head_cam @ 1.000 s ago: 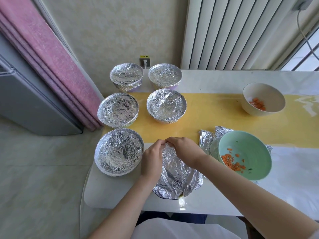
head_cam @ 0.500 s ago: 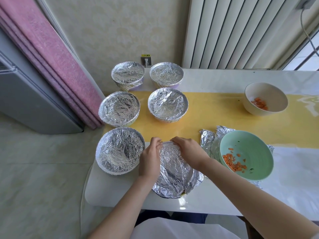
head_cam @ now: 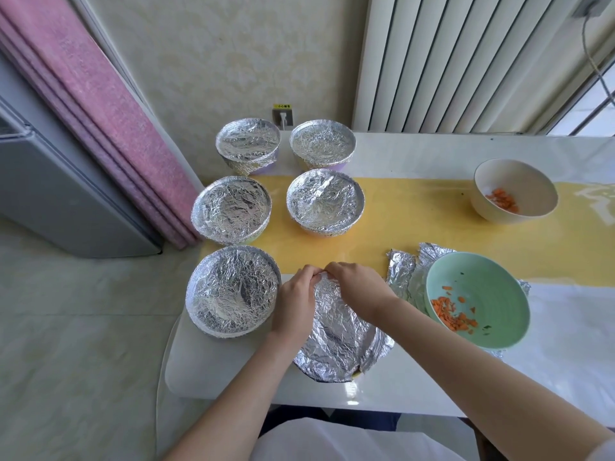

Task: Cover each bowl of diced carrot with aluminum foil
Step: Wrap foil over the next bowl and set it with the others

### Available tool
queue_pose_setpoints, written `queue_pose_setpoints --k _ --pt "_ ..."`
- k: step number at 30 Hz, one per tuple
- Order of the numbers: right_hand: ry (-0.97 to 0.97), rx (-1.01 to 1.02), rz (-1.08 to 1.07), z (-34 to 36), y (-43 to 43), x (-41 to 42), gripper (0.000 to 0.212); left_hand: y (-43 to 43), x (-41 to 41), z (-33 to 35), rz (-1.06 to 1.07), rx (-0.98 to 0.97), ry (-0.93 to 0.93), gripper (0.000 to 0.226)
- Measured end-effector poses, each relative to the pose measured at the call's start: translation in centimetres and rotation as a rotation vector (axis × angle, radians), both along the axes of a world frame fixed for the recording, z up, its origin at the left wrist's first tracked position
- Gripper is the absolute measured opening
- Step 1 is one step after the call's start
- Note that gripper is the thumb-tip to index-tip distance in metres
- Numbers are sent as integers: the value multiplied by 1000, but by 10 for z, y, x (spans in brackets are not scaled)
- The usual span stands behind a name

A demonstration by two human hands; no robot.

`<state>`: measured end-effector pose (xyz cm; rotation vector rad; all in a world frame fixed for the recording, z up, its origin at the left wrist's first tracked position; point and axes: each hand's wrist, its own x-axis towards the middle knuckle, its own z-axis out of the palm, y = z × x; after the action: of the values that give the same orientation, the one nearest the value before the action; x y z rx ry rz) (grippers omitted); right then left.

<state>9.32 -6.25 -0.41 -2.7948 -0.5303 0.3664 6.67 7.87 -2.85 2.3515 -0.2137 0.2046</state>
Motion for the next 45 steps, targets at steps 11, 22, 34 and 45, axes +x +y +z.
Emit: queue_pose_setpoints --k 11,22,34,45 --pt "37 232 -84 -14 -9 5 34 1 -1 -2 101 6 17 9" --pt "21 410 -117 -12 -14 0 25 2 -12 -5 219 -84 11 12" --pt "78 345 -159 -5 -10 -4 29 0 -4 4 28 35 43 14" --pt "281 490 -232 10 -9 3 27 -1 -8 5 -17 41 10 16"
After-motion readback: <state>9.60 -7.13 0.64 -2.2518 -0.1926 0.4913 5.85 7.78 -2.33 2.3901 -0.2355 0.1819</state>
